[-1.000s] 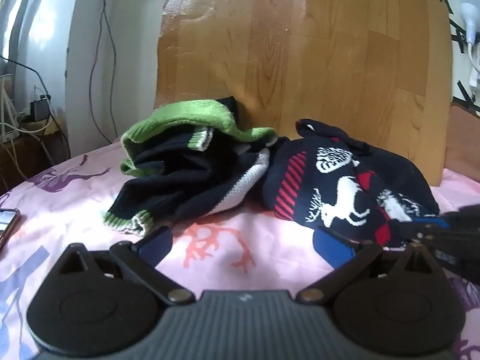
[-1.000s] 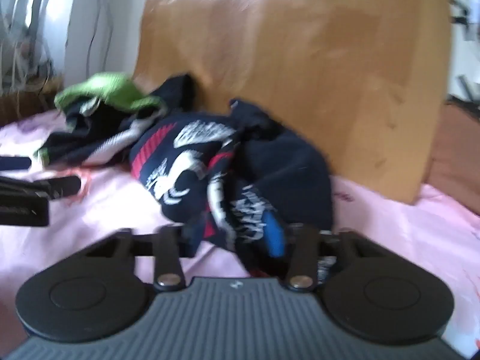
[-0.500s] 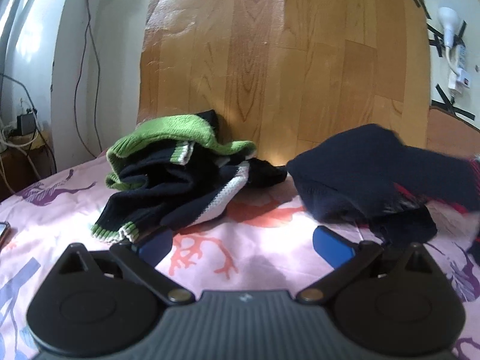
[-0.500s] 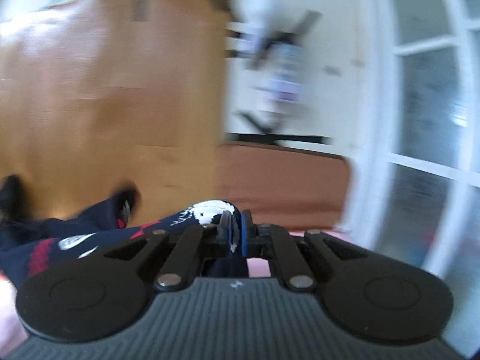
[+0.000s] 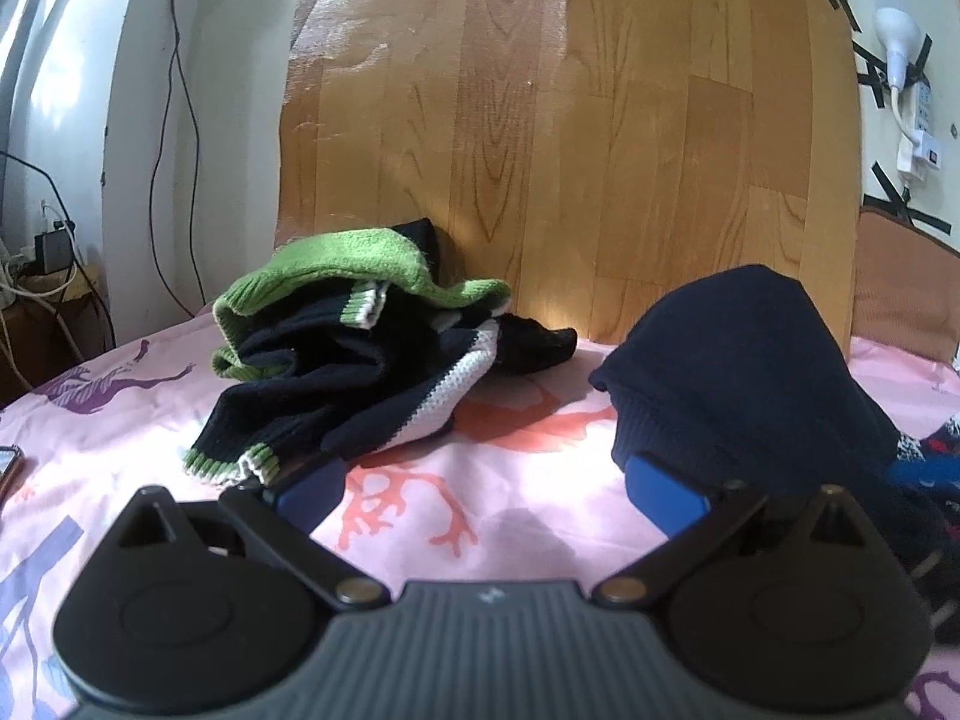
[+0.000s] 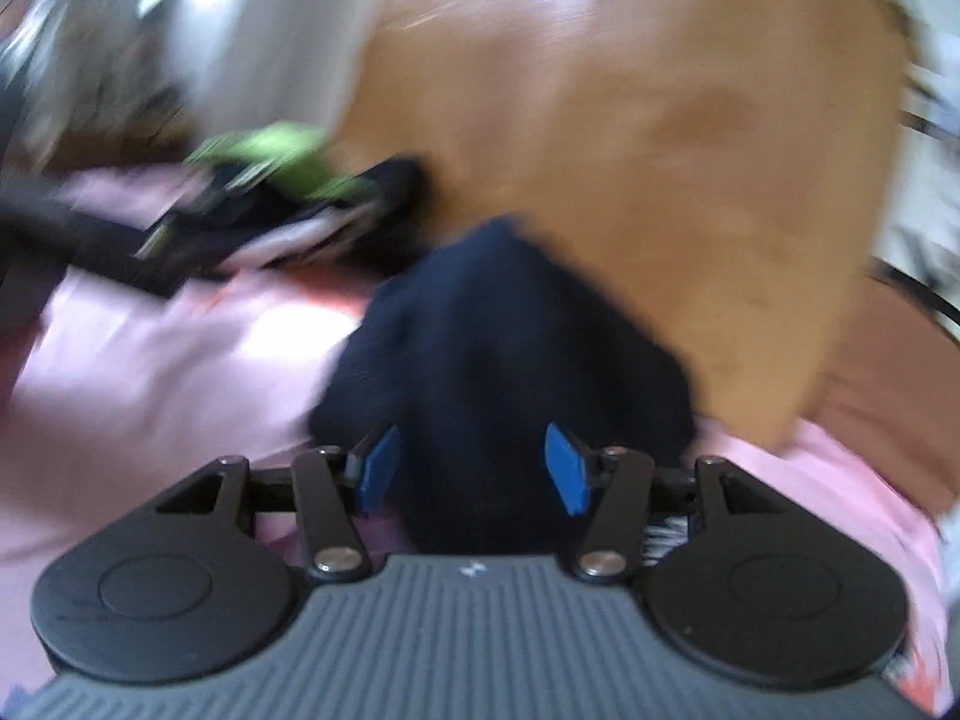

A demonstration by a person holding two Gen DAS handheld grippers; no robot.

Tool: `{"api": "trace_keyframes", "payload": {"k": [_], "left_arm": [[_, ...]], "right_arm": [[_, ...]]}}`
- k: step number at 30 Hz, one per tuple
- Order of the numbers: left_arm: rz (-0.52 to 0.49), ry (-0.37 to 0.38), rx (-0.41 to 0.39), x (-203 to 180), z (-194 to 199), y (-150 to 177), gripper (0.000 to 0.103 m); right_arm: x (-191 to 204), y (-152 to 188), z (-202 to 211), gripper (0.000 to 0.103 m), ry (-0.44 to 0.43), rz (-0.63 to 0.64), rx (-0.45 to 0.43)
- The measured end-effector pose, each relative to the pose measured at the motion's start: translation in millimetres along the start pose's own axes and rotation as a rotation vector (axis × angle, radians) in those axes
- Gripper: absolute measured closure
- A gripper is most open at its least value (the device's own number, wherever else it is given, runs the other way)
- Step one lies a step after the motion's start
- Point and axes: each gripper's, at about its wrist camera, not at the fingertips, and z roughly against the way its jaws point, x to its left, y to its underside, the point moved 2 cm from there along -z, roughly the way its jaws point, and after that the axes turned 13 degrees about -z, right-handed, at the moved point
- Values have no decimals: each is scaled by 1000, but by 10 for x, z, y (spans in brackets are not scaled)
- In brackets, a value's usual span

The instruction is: Fold small clothes

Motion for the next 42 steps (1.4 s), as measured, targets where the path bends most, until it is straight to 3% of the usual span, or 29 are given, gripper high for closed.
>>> {"api": "trace_keyframes", "payload": {"k": [2, 3, 4, 5, 8, 12, 17, 23, 27, 30, 31, 33, 35, 38, 42], "left_arm": [[5, 3, -11, 12, 17, 2, 0], [5, 4, -15, 16, 22, 5, 0], [4, 7, -15, 18, 22, 3, 0], [-3, 14, -8, 16, 11, -4, 0], [-82, 61, -17, -59, -1, -47, 0], [-334, 34, -108, -407, 13, -172, 0], [-408, 137, -177, -878, 9, -389, 0], [-426, 187, -246, -1299, -59, -672, 0], [-506, 193, -278, -1616, -151, -733, 3], [-470, 215, -279, -1646, -195, -861, 16], [-440, 235, -275, -1616, -191, -922, 25], [-371, 294, -274, -1504, -156, -1050, 48], [-338, 306, -286, -1398, -100, -1157, 90], [-235, 254, -344, -1090, 100, -1424, 93], [-94, 250, -471, -572, 629, -1992, 93]], "right_arm": [[33, 26, -248, 48, 12, 19, 70], [15, 5, -282, 52, 22, 5, 43], [-42, 23, -288, 66, 22, -5, 58], [-66, 13, -281, 92, 28, -25, 83], [-169, -333, 48, 93, 89, -87, -94], [-594, -858, 755, 93, 170, -185, -299], [-879, -1092, 1222, 93, 242, -229, -383], [-811, -1179, 1493, 93, 309, -202, -460], [-812, -1216, 1690, 93, 328, -186, -496], [-806, -1225, 1824, 93, 346, -173, -521], [-825, -1221, 1871, 93, 348, -166, -530], [-837, -1201, 1944, 93, 363, -154, -546], [-866, -1187, 2029, 93, 391, -151, -567], [-936, -1202, 2135, 94, 410, -179, -601], [-946, -1296, 2305, 94, 412, -185, -686]]}}
